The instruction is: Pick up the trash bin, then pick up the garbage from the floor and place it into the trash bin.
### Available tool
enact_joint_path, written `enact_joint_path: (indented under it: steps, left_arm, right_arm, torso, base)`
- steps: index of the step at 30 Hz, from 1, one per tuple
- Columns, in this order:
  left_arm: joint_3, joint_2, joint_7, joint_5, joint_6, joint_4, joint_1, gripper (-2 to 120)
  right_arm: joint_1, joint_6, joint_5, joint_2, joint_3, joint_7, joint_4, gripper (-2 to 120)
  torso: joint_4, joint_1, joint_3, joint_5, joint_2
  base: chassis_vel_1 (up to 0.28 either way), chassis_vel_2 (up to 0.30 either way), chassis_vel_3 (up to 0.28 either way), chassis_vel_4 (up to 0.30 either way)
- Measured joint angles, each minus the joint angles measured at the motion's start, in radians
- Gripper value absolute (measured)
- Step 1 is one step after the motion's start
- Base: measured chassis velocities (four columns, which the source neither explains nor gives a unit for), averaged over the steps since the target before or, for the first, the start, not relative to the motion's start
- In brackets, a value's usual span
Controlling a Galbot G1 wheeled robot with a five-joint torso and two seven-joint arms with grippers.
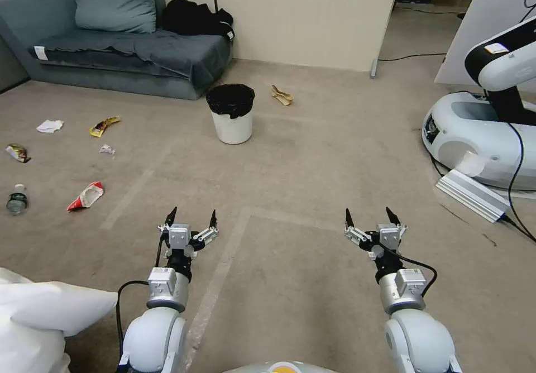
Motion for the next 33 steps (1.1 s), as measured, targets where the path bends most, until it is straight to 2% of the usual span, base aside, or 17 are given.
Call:
enact_joint_path:
  steps: [3,4,7,8,10,11,13,17,27,33]
  left_arm:
    - [-0.028,-0.002,-0.037,0.023,0.084,-0.114,0.067,100]
    - [-0.028,-0.002,-0.037,0.023,0.084,-0.114,0.067,100]
    - [-0.055,-0.004,-0.073,0.045,0.165,-0.226,0.133,100]
    - [-0.055,-0.004,-0.073,0.045,0.165,-0.226,0.133,100]
    - [-0.075,-0.006,-0.1,0.062,0.226,-0.31,0.182,100]
    - [-0.075,-0.006,-0.1,0.062,0.226,-0.31,0.182,100]
    - [-0.091,-0.007,-0.123,0.074,0.284,-0.385,0.224,100]
    - [-0.087,-0.011,-0.132,0.073,0.326,-0.416,0.235,100]
    - [-0.073,-0.018,-0.126,0.085,0.331,-0.416,0.236,100]
    - [-0.04,-0.02,-0.094,0.08,0.326,-0.408,0.246,100]
  right_arm:
    - [-0.097,0.012,-0.04,0.035,-0.015,0.016,0.119,100]
    - [-0.097,0.012,-0.04,0.035,-0.015,0.016,0.119,100]
    - [-0.197,0.024,-0.082,0.07,-0.03,0.032,0.241,100]
    - [-0.197,0.024,-0.082,0.07,-0.03,0.032,0.241,100]
    - [-0.226,0.049,-0.054,0.089,-0.04,0.027,0.293,100]
    - [-0.226,0.049,-0.054,0.089,-0.04,0.027,0.293,100]
    - [-0.219,0.055,-0.04,0.09,-0.041,0.017,0.302,100]
    - [-0.207,0.061,-0.033,0.09,-0.032,-0.003,0.303,100]
    - [-0.199,0.061,-0.028,0.093,-0.03,-0.02,0.292,100]
    - [-0.196,0.059,-0.031,0.092,-0.03,-0.031,0.285,100]
  torso:
    - [0.0001,0.0,0.0,0.0,0.0]
    - [0.0001,0.0,0.0,0.0,0.0]
    - [0.0,0.0,0.0,0.0,0.0]
    - [0.0,0.0,0.0,0.0,0.0]
    - [0.0,0.0,0.0,-0.0003,0.0]
    - [0.0,0.0,0.0,-0.0003,0.0]
    - [0.0005,0.0,0.0,0.0004,0.0]
    - [0.0001,0.0,0.0,0.0001,0.0]
    - [0.0001,0.0,0.0,0.0002,0.0]
    - [0.0001,0.0,0.0,0.0001,0.0]
  base:
    - [0.0,0.0,0.0,0.0]
    - [0.0,0.0,0.0,0.0]
    - [0.0,0.0,0.0,0.0]
    - [0.0,0.0,0.0,0.0]
    - [0.0,0.0,0.0,0.0]
    - [0.0,0.0,0.0,0.0]
    - [0.0,0.0,0.0,0.0]
    - [0.0,0.0,0.0,0.0]
    - [0.0,0.0,0.0,0.0]
    - [0.0,0.0,0.0,0.0]
